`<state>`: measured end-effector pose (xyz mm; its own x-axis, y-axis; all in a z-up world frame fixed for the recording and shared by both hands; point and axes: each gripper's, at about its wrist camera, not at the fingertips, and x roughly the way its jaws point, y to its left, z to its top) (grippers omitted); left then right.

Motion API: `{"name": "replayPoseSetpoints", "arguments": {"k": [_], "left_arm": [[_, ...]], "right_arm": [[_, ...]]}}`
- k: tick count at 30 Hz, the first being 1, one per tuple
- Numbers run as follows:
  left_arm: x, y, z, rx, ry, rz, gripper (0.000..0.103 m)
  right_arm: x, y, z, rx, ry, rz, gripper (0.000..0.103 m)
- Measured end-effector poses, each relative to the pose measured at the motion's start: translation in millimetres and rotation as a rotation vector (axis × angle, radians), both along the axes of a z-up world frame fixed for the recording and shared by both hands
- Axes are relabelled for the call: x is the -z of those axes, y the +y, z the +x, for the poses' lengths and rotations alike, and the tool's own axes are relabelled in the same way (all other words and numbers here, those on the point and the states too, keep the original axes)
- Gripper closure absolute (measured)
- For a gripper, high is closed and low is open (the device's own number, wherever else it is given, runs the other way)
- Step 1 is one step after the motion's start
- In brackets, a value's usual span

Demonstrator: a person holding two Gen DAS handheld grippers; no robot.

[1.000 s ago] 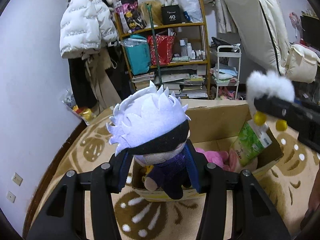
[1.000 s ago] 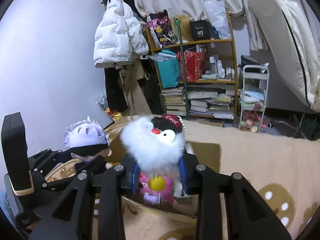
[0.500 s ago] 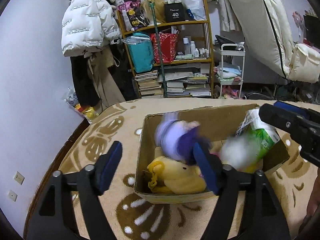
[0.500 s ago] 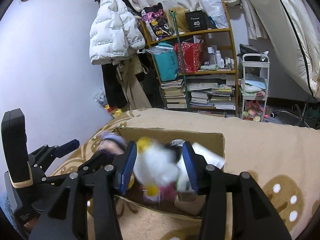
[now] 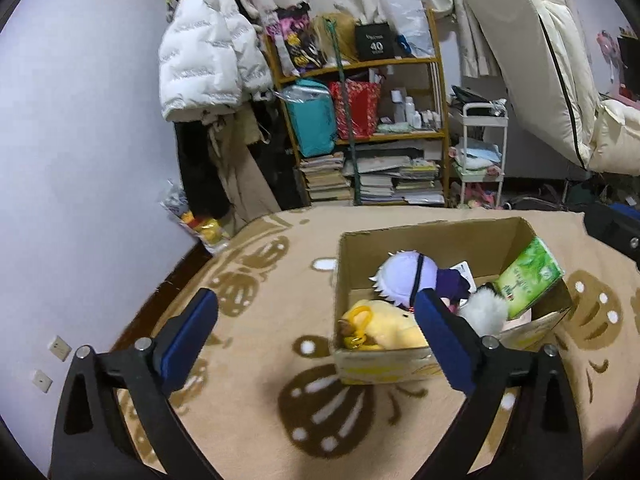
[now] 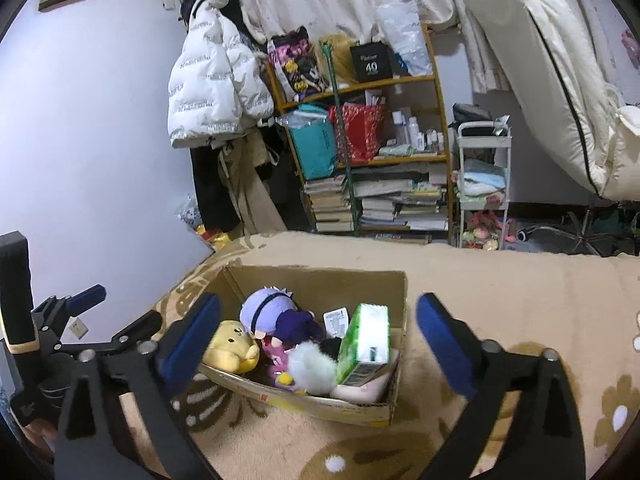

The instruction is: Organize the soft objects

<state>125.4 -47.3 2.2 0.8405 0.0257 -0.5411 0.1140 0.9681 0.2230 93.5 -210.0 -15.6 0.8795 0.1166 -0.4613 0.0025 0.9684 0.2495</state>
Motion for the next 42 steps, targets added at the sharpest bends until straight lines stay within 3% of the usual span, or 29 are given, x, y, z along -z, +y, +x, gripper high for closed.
{"name": "replayPoseSetpoints", "arguments": {"k": [11,17,23,32,42], "left_arm": [[-40.4,25.5,-58.0,-0.013,-0.071,-0.087,0.001],[-50.8,38.4,-81.4,-0.040,-0.117,-0.071,0.001],[-54.1,45.0,-109.4,-0.005,-0.164,-0.082,0.001],[-51.3,51.7,-130.1,-0.030,-0.228,-0.098,0.001],[-32.1,49.6,-116.9,-0.014,-0.168,-0.088,0.001]], "right_arm": [[-27.3,-0.2,-50.4,0.038,-0.071,-0.020,0.000],[-45.0,4.1,-74.9,0.043,-0.114,-0.050,0.000],[-57.7,8.5,-98.4,0.071,-0.148,-0.097,0.000],[-43.6,12.3,-112.3,0.099,-0.151,-0.125,0.000],[-26.0,10.7,-109.1,0.102,-0.116,-0.143,0.000]]}}
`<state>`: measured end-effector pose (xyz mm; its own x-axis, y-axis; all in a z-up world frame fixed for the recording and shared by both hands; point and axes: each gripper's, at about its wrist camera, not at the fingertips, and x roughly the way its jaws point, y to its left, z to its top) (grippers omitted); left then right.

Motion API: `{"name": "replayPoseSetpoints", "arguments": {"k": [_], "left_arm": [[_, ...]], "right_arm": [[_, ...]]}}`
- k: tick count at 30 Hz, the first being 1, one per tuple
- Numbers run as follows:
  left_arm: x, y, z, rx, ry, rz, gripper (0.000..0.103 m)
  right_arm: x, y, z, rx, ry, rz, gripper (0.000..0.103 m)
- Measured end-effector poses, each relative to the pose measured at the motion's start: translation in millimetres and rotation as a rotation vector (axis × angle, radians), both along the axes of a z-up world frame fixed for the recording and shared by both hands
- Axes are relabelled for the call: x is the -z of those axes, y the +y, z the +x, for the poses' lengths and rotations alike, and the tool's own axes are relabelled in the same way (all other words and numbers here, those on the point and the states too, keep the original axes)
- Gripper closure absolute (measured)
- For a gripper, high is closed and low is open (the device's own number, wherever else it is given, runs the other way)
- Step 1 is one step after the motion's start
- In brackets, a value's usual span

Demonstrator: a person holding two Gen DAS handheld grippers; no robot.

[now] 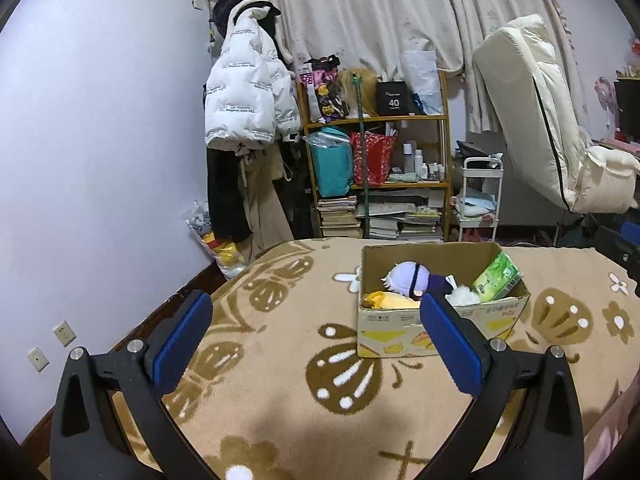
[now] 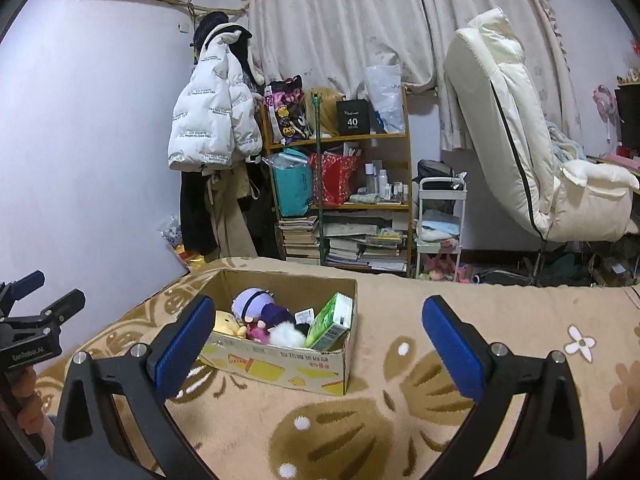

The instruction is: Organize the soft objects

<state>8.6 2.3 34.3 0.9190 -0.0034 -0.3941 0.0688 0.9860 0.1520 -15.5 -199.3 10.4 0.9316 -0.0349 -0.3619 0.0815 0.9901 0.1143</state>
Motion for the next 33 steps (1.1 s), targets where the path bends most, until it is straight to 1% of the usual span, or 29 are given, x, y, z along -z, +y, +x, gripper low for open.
{"name": "replayPoseSetpoints", "arguments": {"k": [5,14,26,33], "left_arm": [[3.6,-6.0,-1.6,0.003,-0.003,0.029,0.001],[4.8,-6.7,-4.8,0.017,-0.012,0.018,0.001],[3.9,-5.0,-6.7,0.025,-0.016,0.006,0.001],[4.5,-7.4,-5.0,0.027,-0.003,0.005,0.001]], "right_arm": [[5.9,-4.1,2.8,0.010,0.016,0.013,0.000],[7.5,-15.7,-0.4,0.045,0.013,0.058,0.000],[7.3,-17.3,-3.5,0.040,0.008,0.036,0.000],[6.7,-17.1,-2.8,0.041,0.011,0.028,0.000]]}}
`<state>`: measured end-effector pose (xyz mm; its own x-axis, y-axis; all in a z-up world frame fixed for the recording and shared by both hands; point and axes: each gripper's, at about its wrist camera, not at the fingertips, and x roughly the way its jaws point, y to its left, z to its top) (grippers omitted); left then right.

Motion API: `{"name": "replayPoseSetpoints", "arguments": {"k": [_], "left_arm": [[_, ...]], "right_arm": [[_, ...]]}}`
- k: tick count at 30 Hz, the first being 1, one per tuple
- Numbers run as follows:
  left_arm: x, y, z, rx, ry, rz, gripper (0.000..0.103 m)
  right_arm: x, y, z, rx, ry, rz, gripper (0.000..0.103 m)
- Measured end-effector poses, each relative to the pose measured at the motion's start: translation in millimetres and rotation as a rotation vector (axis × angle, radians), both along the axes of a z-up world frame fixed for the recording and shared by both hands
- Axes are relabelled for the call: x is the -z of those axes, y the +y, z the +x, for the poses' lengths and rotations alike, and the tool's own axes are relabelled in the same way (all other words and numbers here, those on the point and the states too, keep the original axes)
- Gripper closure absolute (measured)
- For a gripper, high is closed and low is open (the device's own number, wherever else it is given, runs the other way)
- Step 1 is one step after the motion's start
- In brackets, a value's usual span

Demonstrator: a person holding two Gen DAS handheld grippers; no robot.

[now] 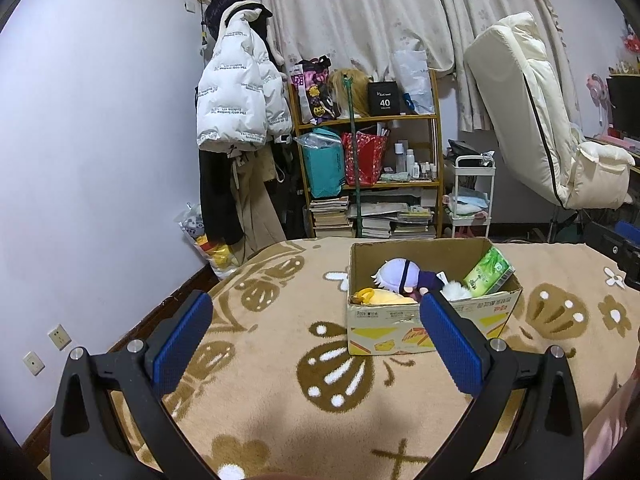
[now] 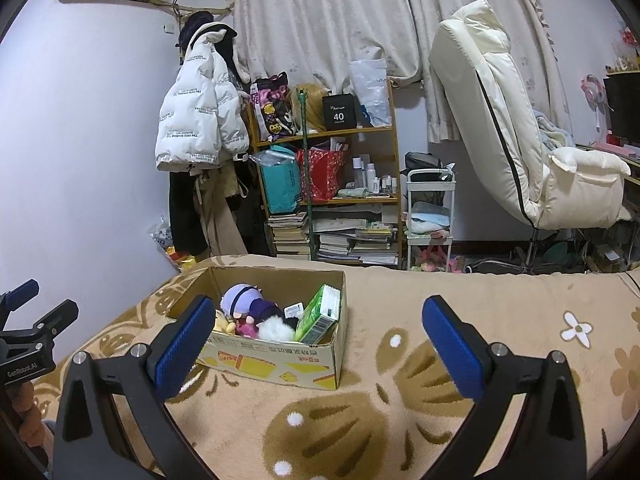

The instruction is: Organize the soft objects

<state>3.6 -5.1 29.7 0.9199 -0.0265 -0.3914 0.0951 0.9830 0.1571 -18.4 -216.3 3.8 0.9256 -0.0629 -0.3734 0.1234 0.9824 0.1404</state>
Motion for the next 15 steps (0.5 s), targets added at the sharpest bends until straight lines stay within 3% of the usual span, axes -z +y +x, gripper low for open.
{"name": "replayPoseSetpoints", "arguments": {"k": [15], "left_arm": [[1.6,0.2,2.0,0.000,0.002,-0.005,0.001]], "right_arm": [[0.4,-2.0,0.0,-0.005,0.007,-0.008,0.000]]}}
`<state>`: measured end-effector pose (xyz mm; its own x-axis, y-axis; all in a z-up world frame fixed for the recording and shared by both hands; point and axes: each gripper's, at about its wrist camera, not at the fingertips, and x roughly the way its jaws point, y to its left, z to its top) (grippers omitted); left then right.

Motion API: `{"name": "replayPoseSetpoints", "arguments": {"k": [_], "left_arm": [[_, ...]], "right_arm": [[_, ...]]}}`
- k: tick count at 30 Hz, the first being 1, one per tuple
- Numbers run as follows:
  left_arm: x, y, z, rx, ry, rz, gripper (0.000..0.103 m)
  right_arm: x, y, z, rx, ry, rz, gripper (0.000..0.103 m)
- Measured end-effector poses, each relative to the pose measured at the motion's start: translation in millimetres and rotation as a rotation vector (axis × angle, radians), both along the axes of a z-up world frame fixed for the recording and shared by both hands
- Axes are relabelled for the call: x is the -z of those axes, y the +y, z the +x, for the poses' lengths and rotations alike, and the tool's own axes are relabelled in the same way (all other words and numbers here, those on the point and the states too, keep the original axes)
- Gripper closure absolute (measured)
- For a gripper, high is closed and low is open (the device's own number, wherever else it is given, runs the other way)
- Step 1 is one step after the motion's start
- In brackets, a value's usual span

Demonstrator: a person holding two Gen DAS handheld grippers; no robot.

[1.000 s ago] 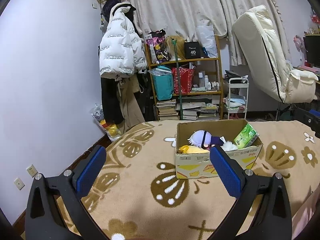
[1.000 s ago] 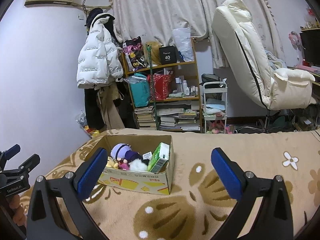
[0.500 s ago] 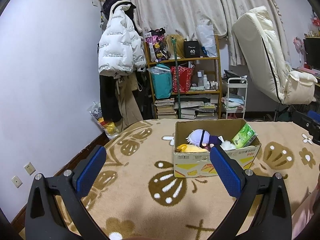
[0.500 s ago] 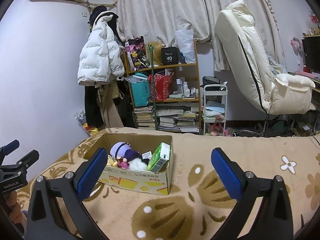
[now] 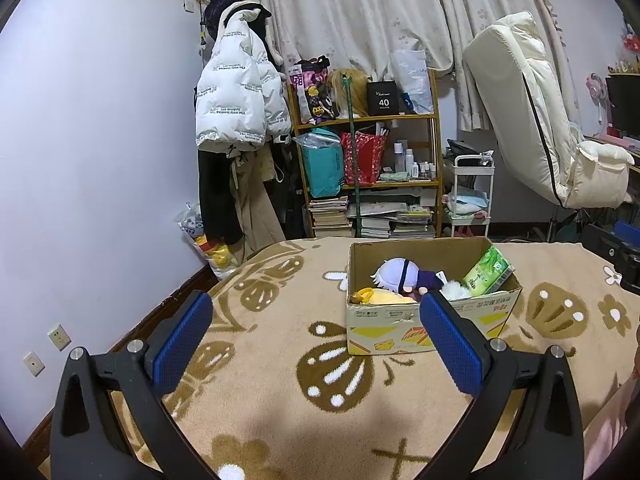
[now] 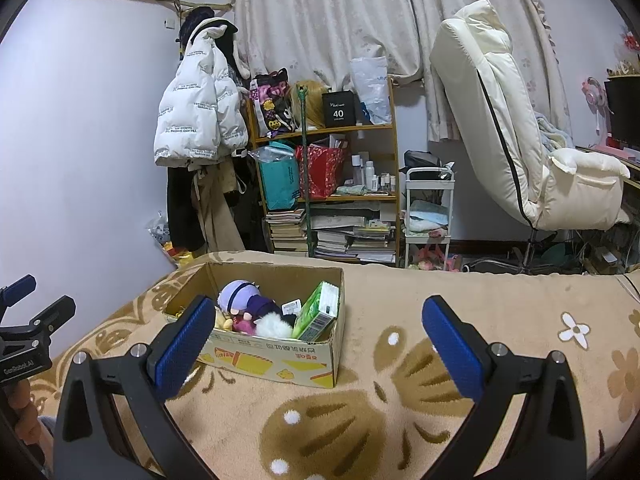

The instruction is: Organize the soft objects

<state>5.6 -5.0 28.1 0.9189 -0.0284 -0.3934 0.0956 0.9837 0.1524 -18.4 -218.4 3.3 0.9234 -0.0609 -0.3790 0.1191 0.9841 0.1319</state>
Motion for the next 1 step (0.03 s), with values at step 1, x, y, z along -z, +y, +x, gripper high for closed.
{"name": "replayPoseSetpoints", "arguments": {"k": [1], "left_arm": [[0.1,-0.2,-0.1,-0.002,-0.001,0.001,0.001]], "right_arm": [[0.0,-0.7,-0.3,-0.001,0.000,0.001,0.000]]}}
